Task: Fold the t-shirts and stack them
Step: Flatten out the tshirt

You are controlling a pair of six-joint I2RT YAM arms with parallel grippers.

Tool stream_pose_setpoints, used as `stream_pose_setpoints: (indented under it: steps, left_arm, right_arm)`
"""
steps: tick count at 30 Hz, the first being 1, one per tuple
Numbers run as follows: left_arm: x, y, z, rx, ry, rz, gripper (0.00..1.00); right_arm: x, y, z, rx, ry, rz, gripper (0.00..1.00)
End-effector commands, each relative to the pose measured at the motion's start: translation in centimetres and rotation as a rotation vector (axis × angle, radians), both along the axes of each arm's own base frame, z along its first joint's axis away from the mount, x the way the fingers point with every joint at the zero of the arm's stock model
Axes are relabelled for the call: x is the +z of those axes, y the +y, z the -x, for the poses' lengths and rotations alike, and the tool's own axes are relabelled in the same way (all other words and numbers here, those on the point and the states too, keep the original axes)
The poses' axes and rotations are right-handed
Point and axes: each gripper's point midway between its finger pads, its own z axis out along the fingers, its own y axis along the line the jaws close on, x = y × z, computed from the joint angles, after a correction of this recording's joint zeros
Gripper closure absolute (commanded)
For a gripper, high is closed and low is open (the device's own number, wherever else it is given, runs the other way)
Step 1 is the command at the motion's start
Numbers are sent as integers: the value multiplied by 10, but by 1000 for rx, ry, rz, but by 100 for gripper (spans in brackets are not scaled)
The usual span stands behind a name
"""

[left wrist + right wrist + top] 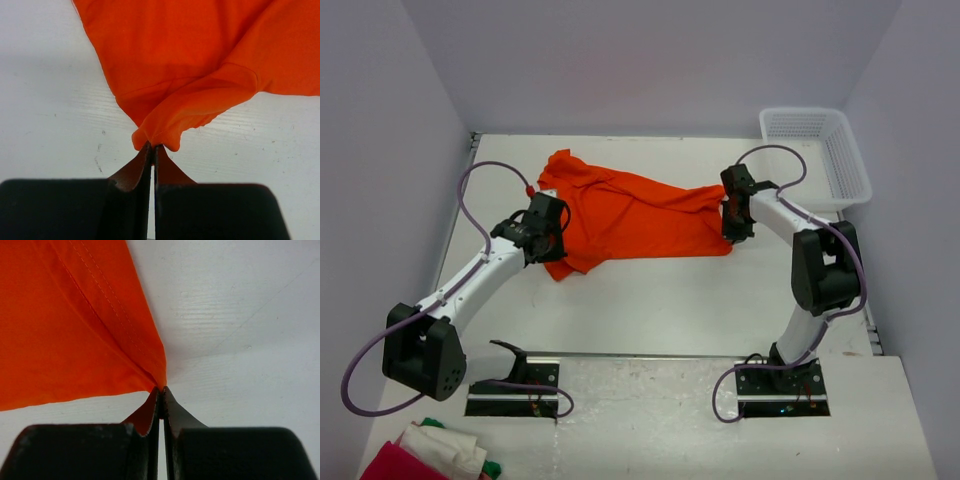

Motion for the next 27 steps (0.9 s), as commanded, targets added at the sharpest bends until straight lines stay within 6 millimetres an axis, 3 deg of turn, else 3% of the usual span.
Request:
stream_pose_setpoints:
  steps: [1, 5, 6, 8, 9, 10, 11, 13, 14, 16, 17, 19, 20, 22, 23, 27]
  left_arm:
    - [25, 1, -13, -4, -92, 3, 100]
    - [80, 6, -24, 8, -248, -6, 100]
    - [109, 11, -28, 22, -311, -11, 100]
    - [139, 14, -29, 28, -378, -11, 100]
    - [169, 16, -29, 22, -450, 2, 100]
    - [185, 16, -28, 18, -488, 12, 100]
    - [216, 18, -26, 20, -553, 31, 100]
    - [248, 20, -22, 8, -627, 42, 100]
    - [283, 21, -17, 5, -714, 68, 100]
    - [318, 24, -9, -30, -800, 66, 100]
    - [352, 28, 1, -42, -881, 76, 100]
    - [385, 30, 14, -64, -961, 92, 100]
    - [418, 34, 29, -70, -1040, 114, 100]
    - [448, 36, 47, -104, -1112, 129, 100]
    - [474, 41, 63, -109, -1174, 145, 100]
    - [522, 44, 101, -173, -1315, 172, 100]
  right_arm:
    - [45, -4, -18, -25, -162, 12, 100]
    - [106, -8, -26, -34, -310, 8, 100]
    - [136, -9, -28, -27, -374, -1, 100]
    - [166, -11, -26, -25, -433, -1, 100]
    - [198, -14, -24, -29, -502, -4, 100]
    - [214, -15, -23, -20, -537, -12, 100]
    - [240, -13, -22, -1, -596, -24, 100]
    - [274, -11, -7, 25, -658, -55, 100]
    - [298, -11, -4, 38, -710, -64, 100]
    - [323, -11, 14, 59, -750, -78, 100]
    - [341, -11, 22, 76, -784, -88, 100]
    - [365, -3, 40, 120, -843, -128, 100]
    - [378, 0, 48, 142, -876, -148, 100]
    - [393, 5, 64, 171, -907, -168, 100]
    - [409, 3, 74, 174, -949, -179, 100]
    - [434, 2, 103, 204, -998, -188, 100]
